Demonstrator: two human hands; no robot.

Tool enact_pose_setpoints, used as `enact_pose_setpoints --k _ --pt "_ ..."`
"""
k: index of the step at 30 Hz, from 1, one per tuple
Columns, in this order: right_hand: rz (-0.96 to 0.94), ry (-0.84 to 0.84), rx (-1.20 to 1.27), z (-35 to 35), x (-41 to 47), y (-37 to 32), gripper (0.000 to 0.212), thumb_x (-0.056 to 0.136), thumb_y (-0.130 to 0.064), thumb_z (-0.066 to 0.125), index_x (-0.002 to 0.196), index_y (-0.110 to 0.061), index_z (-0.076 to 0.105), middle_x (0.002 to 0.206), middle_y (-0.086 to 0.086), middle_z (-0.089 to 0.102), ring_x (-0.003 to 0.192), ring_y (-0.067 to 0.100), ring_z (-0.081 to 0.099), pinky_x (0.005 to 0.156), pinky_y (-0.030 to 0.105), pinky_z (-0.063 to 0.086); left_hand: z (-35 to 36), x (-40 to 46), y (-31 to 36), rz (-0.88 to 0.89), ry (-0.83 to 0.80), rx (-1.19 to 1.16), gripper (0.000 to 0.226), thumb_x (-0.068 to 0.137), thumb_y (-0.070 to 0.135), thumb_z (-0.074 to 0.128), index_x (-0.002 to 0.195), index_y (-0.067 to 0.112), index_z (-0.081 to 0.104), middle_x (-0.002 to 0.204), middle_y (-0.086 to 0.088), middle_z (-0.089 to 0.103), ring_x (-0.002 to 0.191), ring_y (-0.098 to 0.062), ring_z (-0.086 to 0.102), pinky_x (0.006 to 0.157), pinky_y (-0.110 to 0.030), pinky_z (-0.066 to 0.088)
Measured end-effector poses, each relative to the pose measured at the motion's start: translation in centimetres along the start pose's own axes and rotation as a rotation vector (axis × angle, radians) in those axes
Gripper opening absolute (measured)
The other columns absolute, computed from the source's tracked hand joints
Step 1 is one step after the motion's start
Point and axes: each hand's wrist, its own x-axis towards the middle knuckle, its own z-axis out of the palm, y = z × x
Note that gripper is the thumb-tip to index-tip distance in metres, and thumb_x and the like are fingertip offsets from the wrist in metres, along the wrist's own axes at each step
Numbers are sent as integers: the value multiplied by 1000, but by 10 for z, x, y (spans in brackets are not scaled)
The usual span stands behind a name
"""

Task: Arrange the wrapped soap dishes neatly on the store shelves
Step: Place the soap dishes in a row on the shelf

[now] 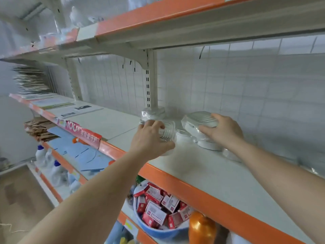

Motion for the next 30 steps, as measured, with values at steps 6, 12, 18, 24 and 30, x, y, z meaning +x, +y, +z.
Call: enact_pose_setpoints --k 6,12,18,24,30 --pt "154 100 -73 48 38 -7 54 77 -47 64 124 -21 55 124 10 58 116 31 50 91 34 40 31 84 -31 160 -79 -61 59 76 47 65 127 24 47 135 3 41 122 -24 37 94 -30 35" --pt "291 202 -119 80 68 -23 56 79 -47 61 129 -22 52 126 10 55 118 31 49 92 34 40 59 151 -45 330 -164 -64 59 79 47 62 130 23 46 137 1 41 121 -25 40 96 -30 35" --pt "388 256 -198 107 92 -37 66 81 -52 57 138 -22 43 133 11 49 123 31 44 94 34 38 85 201 -65 439 -140 79 54 88 52 48 132 22 44 138 -1 44 132 -27 32 108 -38 20" --pt "440 99 -183 123 86 -32 82 81 -56 59 147 -24 24 154 12 16 140 29 22 109 36 25 94 199 -92 692 -78 207 64 88 58 46 142 28 30 145 -2 34 137 -23 24 112 -42 9" --pt "422 148 -311 131 101 -47 71 84 -56 54 141 -17 35 141 14 34 128 32 38 100 36 35 99 211 -90 647 -174 248 62 93 51 42 146 33 17 153 5 21 144 -19 11 112 -54 9"
